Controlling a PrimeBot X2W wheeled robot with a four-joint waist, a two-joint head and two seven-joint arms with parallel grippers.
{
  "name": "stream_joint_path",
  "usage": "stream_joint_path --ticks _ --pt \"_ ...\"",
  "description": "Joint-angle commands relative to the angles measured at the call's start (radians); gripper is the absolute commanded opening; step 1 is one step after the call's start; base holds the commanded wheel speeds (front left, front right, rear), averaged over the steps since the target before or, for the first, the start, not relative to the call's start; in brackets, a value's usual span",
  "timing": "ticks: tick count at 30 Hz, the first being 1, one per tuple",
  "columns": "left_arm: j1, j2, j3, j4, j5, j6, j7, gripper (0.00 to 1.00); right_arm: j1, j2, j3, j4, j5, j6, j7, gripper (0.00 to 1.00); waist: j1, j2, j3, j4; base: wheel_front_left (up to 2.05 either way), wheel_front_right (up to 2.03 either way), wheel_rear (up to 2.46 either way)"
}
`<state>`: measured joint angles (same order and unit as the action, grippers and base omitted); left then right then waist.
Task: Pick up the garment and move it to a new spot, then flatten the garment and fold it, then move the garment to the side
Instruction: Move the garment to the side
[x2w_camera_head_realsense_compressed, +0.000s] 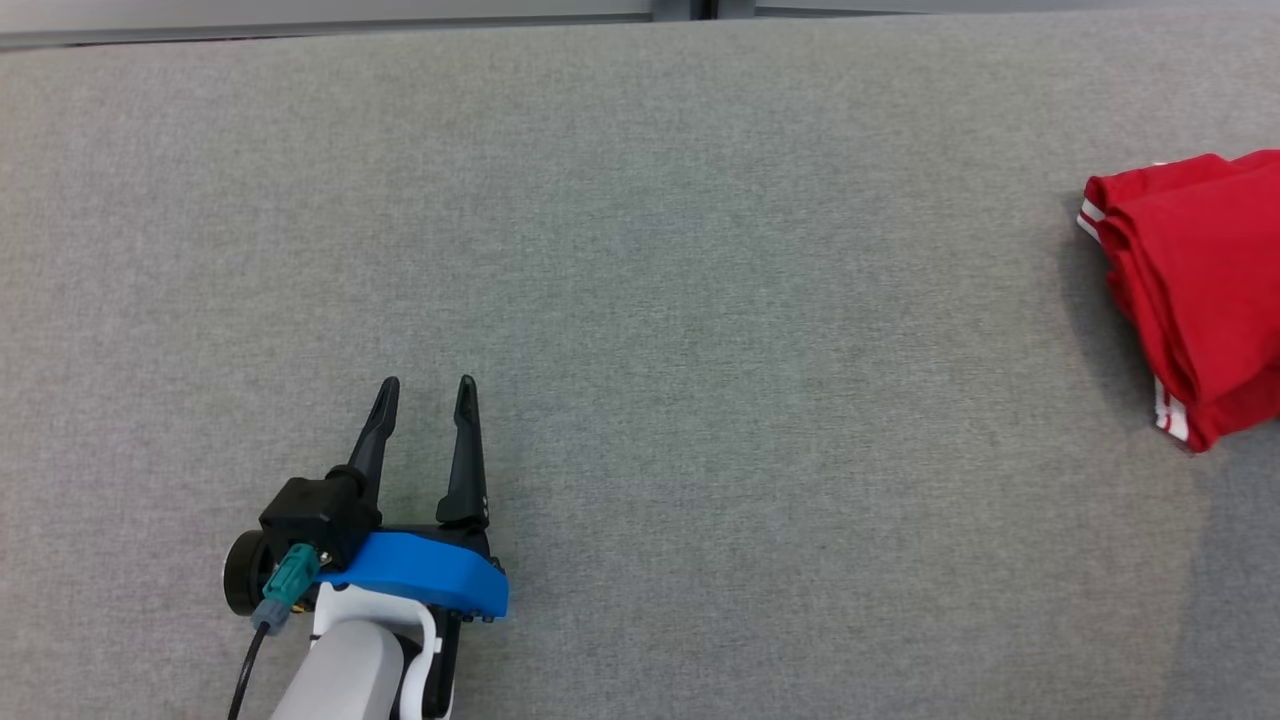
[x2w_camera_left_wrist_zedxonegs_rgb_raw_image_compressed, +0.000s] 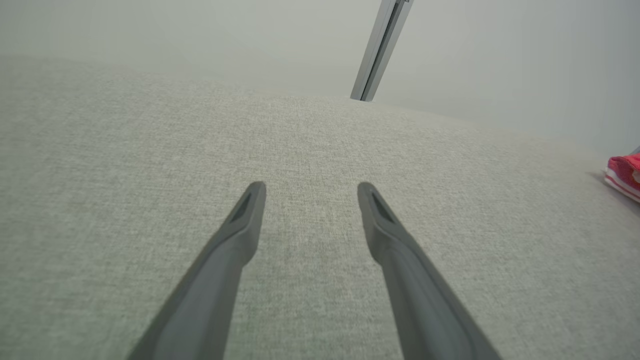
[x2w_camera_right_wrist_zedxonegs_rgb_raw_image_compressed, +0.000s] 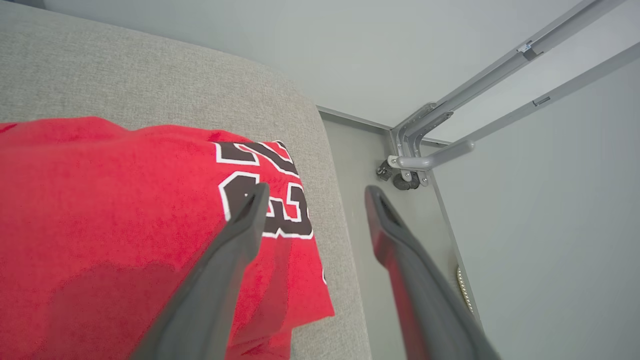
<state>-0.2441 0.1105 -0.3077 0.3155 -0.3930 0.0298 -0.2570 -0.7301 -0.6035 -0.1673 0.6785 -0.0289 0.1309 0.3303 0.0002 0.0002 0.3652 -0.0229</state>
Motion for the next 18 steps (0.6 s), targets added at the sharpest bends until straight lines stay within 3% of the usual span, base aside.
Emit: stream_joint_path --ticks 1,9,18 --pt "-0.01 0.003 -0.005 0.0 0.008 0.001 -0.001 1.0 0.009 0.029 -0.013 0.006 -0.021 0.0 -0.002 1.0 -0.0002 -0.0002 -0.009 -0.011 0.0 0.0 0.0" --pt "-0.014 0.017 -0.01 0.002 0.008 0.002 0.006 1.0 -0.016 0.111 0.022 -0.031 -0.041 0.0 -0.038 1.0 -0.0002 -0.0002 -0.06 -0.048 0.0 0.0 0.0" --pt "-0.054 0.006 0.013 0.035 -0.009 0.016 0.0 1.0 0.017 0.193 0.073 -0.14 0.037 0.0 -0.144 1.0 -0.0002 -0.0002 -0.188 -0.059 0.0 0.0 0.0"
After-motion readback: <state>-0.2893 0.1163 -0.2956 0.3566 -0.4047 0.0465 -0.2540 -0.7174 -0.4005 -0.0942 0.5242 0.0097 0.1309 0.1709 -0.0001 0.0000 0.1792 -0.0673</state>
